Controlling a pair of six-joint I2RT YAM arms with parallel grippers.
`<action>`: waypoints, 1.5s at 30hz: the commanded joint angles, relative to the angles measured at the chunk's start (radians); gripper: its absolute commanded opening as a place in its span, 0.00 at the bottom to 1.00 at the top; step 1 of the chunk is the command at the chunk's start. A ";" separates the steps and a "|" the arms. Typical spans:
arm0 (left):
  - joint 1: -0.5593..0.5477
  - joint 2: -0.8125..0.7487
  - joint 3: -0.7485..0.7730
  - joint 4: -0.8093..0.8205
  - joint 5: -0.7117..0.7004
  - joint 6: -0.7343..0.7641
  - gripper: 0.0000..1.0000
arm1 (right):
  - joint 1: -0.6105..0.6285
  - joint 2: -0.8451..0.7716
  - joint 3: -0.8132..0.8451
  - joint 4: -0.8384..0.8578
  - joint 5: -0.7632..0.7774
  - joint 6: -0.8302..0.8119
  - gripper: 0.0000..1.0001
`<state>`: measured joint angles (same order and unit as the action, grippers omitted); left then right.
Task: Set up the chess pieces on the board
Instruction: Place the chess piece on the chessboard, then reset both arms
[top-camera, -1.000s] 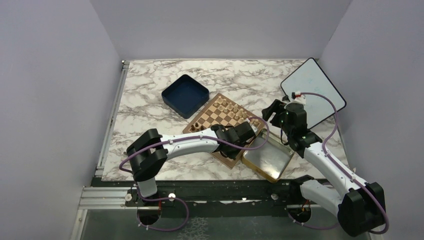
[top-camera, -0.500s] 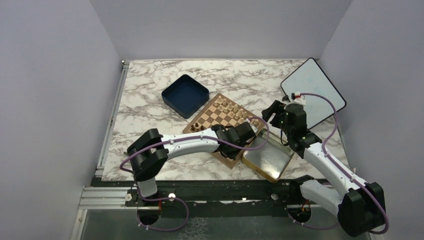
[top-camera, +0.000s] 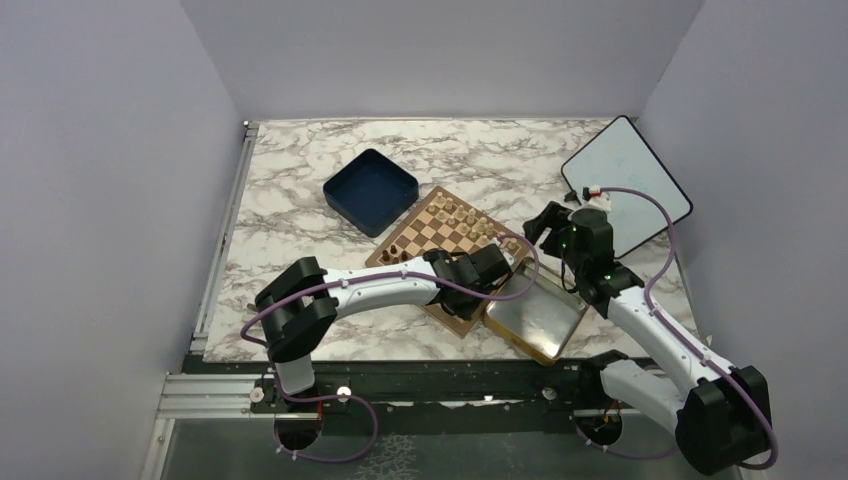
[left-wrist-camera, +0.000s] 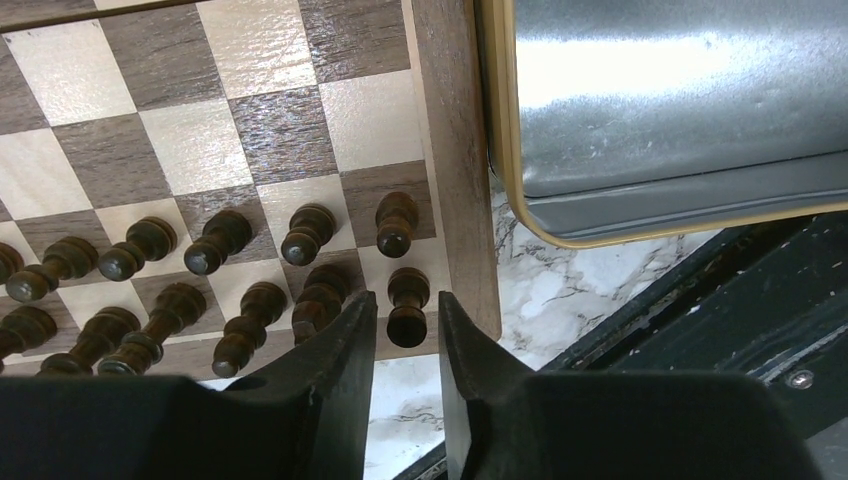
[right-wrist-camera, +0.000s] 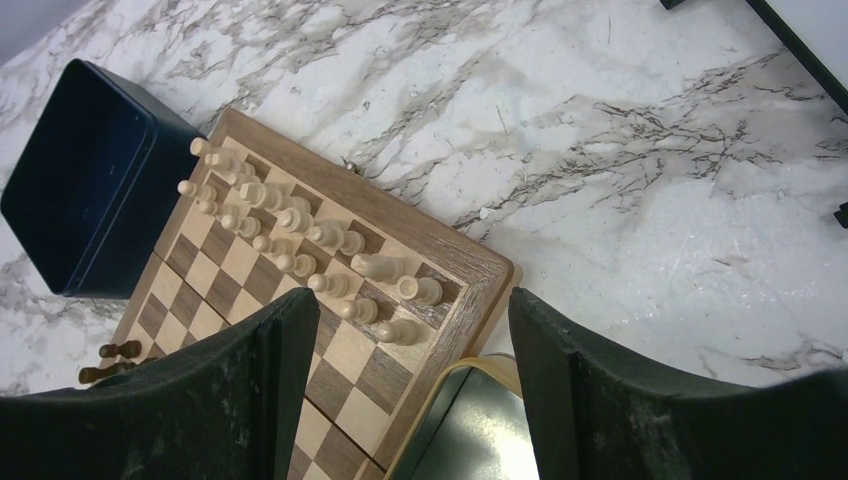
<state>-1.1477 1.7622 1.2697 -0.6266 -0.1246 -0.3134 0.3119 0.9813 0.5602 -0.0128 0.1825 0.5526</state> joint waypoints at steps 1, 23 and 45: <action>-0.007 -0.017 0.032 0.012 -0.014 -0.001 0.34 | -0.007 -0.017 -0.017 0.039 -0.029 0.006 0.75; 0.350 -0.375 -0.009 0.170 0.133 -0.101 0.60 | -0.008 -0.080 0.005 -0.027 -0.314 -0.037 0.77; 0.401 -1.107 -0.374 0.132 -0.105 -0.242 0.99 | -0.008 -0.385 0.235 -0.527 -0.477 -0.074 1.00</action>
<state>-0.7475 0.7544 0.9646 -0.4774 -0.1719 -0.4942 0.3119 0.6376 0.7731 -0.4767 -0.2520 0.4927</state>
